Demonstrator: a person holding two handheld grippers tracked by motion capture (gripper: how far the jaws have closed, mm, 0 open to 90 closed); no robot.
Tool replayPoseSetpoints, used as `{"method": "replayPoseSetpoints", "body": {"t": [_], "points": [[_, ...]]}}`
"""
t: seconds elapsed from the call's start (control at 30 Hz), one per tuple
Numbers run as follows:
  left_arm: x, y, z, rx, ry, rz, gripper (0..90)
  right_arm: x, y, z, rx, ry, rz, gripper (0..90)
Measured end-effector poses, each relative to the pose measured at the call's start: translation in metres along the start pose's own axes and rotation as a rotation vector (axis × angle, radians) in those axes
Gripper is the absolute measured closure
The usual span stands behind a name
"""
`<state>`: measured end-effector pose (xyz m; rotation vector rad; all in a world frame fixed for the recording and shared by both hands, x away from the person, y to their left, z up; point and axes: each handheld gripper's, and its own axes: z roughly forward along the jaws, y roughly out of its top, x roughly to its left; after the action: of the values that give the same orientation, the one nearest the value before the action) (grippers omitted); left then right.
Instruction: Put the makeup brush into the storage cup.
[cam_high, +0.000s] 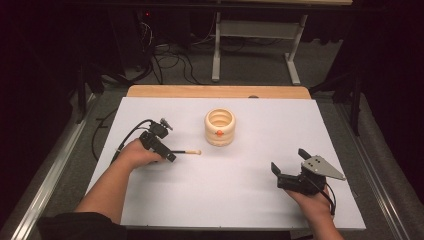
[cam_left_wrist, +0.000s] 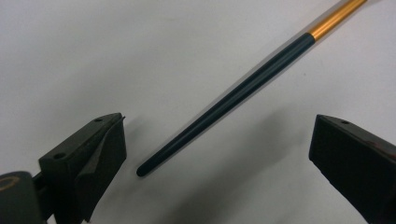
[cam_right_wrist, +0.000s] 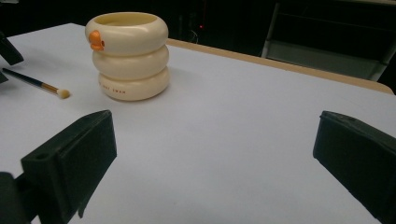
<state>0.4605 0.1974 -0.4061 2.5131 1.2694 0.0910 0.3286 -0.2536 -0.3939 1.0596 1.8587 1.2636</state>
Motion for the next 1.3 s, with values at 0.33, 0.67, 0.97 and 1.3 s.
{"method": "replayPoseSetpoints", "body": {"t": [0.33,0.67,0.97,1.3], "points": [[0.0013,0.0001,-0.0009,0.002,0.024,0.009,13.1,0.0002,0.0003,-0.0005,-0.002,0.002,0.006,1.0],[-0.0007,0.0001,0.0021,0.013,0.015,0.026,17.3,0.0000,0.0004,-0.0009,-0.007,0.001,0.008,1.1],[-0.0008,-0.0011,0.0027,0.006,0.035,0.046,21.4,0.0002,0.0002,-0.0009,-0.005,0.001,0.012,1.1],[-0.0017,-0.0030,-0.0006,-0.008,0.047,0.066,38.8,-0.0006,-0.0002,-0.0004,-0.004,0.004,0.002,1.1]]}}
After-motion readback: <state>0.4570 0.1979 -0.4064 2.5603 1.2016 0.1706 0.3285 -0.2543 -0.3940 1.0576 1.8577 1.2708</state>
